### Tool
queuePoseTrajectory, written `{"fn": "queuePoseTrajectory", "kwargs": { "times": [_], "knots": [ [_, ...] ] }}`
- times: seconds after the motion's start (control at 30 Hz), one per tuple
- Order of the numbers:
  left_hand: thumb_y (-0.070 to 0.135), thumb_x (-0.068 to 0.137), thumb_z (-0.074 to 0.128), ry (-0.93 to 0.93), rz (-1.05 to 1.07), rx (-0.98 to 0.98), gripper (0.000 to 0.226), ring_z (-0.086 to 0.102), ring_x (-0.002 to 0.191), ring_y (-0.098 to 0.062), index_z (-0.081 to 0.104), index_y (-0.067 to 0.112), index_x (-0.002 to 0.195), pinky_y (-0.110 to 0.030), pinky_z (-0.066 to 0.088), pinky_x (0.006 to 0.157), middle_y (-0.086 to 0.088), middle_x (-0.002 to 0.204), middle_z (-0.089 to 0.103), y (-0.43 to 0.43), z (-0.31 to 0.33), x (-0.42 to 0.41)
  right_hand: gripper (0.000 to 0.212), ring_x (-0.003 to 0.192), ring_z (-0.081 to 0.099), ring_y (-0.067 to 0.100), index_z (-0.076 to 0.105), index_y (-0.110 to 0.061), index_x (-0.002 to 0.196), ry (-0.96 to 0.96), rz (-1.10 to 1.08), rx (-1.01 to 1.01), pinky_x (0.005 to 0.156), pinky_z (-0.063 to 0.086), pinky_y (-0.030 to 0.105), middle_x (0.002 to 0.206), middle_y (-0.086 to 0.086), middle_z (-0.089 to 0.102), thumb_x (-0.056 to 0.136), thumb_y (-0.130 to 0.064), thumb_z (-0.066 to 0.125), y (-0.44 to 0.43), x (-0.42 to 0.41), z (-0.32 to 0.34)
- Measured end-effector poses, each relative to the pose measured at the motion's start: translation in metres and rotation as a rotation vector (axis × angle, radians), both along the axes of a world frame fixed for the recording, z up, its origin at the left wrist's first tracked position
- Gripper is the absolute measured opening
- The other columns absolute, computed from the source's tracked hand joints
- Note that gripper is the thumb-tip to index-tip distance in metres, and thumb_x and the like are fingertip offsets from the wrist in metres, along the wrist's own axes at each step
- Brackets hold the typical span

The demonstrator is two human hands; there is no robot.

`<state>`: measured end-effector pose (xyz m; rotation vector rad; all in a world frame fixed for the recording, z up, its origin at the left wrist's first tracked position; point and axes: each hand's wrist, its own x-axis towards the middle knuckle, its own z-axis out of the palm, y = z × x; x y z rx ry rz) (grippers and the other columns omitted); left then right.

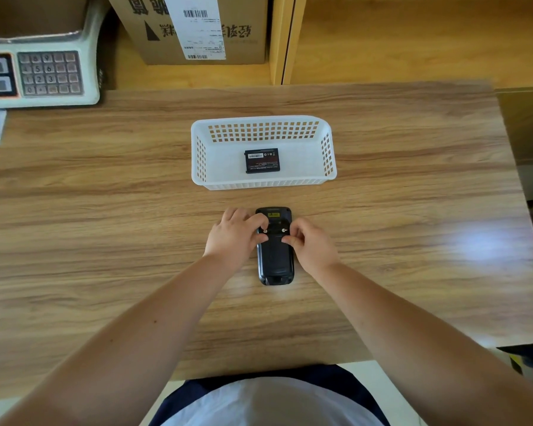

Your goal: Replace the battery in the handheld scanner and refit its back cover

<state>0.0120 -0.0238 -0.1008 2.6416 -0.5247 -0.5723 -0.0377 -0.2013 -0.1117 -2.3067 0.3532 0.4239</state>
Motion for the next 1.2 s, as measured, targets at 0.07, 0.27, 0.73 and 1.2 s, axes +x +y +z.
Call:
{"fn": "queuePoseTrajectory", "kwargs": {
  "times": [0.07, 0.27, 0.73, 1.2],
  "knots": [
    [0.038, 0.092, 0.058, 0.0, -0.013, 0.02, 0.021, 0.039, 0.123, -0.022, 0.059, 0.028, 0.11, -0.039, 0.042, 0.091, 0.003, 0.122, 0.054, -0.001, 0.001, 0.0, 0.013, 0.072, 0.057, 0.013, 0.053, -0.023, 0.091, -0.004, -0.013, 0.026, 0.064, 0.047, 0.027, 0.078, -0.003, 0.061, 0.087, -0.025, 0.066, 0.0, 0.0, 0.002],
    [0.035, 0.094, 0.055, -0.014, -0.026, 0.031, 0.018, 0.043, 0.119, -0.023, 0.057, 0.024, 0.109, -0.039, 0.043, 0.086, 0.002, 0.121, 0.056, -0.001, 0.0, -0.002, 0.011, 0.068, 0.053, 0.006, 0.055, -0.027, 0.092, -0.012, -0.014, 0.043, 0.059, 0.041, 0.021, 0.073, -0.01, 0.056, 0.088, -0.023, 0.065, 0.001, 0.0, 0.003],
    [0.023, 0.091, 0.061, 0.094, 0.371, -0.189, 0.003, 0.046, 0.102, -0.016, 0.06, 0.024, 0.093, -0.033, 0.044, 0.066, 0.011, 0.095, 0.058, -0.014, -0.006, -0.018, 0.011, 0.061, 0.047, 0.002, 0.055, -0.019, 0.088, -0.022, -0.044, 0.082, 0.057, 0.036, 0.019, 0.065, -0.013, 0.049, 0.087, -0.014, 0.065, 0.004, 0.003, 0.002],
    [0.035, 0.09, 0.06, 0.114, 0.289, -0.153, 0.045, 0.038, 0.119, -0.018, 0.046, 0.025, 0.132, -0.031, 0.039, 0.095, 0.005, 0.127, 0.049, -0.004, -0.006, -0.041, 0.026, 0.066, 0.049, 0.01, 0.05, -0.027, 0.104, 0.171, 0.035, 0.113, 0.062, 0.041, 0.025, 0.077, -0.005, 0.053, 0.086, -0.02, 0.068, -0.001, 0.001, 0.018]
  ]
}}
